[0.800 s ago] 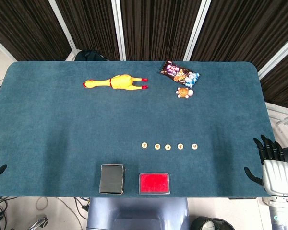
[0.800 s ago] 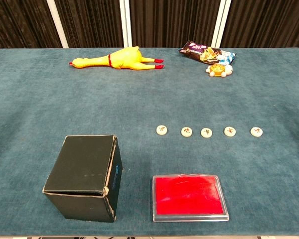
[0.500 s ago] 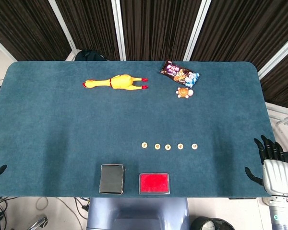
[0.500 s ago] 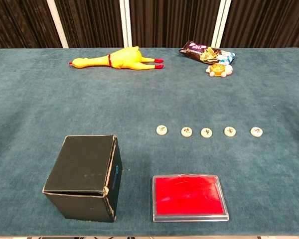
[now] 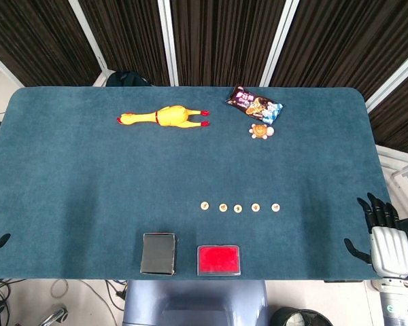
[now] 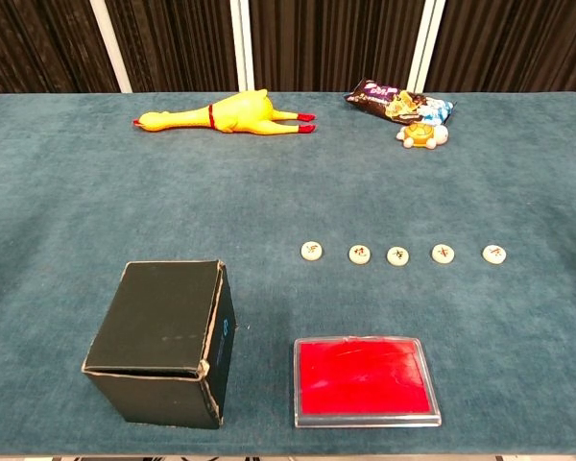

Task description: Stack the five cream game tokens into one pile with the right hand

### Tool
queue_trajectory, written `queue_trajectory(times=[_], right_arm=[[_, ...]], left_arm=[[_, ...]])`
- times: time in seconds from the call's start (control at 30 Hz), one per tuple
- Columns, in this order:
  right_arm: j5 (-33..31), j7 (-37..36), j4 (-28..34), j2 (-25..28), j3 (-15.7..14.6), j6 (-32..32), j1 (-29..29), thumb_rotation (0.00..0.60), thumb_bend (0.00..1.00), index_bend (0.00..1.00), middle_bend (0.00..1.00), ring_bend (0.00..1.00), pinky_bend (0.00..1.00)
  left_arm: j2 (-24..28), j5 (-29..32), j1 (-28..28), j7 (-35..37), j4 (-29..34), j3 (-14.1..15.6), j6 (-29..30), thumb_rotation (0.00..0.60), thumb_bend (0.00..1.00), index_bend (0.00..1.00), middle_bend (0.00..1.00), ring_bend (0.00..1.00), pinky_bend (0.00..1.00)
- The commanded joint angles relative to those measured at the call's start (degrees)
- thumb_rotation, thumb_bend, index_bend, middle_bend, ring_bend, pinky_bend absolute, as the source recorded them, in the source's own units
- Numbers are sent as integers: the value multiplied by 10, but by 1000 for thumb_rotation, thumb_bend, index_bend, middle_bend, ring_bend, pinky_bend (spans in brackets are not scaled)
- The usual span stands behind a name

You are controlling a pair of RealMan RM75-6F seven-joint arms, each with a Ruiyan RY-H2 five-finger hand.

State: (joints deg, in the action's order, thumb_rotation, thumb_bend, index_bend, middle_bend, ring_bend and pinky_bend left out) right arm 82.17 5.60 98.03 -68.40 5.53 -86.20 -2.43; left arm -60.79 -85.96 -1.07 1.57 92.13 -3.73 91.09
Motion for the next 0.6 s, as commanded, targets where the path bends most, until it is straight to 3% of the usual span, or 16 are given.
queue_trajectory(times=[0.03, 0.17, 0.37, 0.43, 0.6], right_arm=[[-2, -24, 26, 19, 0, 29, -13, 600, 294, 166, 0, 0, 0], [-26, -41, 55, 59, 24, 109, -63, 600, 293, 180, 0, 0, 0], [-150, 11, 81, 91, 79, 288, -183, 600, 293, 183, 0, 0, 0], [-201, 41, 83, 85, 95, 330, -225, 600, 293, 195, 0, 0, 0], [-285, 138, 68, 22, 106, 347, -306, 600, 294, 234, 0, 0, 0]], left_arm=[[-1, 1, 0, -1, 0, 0, -1, 600, 122, 118, 0, 0, 29], [-1, 1, -1, -3, 1, 0, -2, 600, 121, 118, 0, 0, 29], [-2, -2, -1, -7, 3, 0, 0, 600, 121, 118, 0, 0, 29], [-2, -1, -1, -8, 3, 1, -1, 600, 122, 118, 0, 0, 29], [-2, 1, -1, -6, 2, 0, -3, 600, 122, 118, 0, 0, 29]])
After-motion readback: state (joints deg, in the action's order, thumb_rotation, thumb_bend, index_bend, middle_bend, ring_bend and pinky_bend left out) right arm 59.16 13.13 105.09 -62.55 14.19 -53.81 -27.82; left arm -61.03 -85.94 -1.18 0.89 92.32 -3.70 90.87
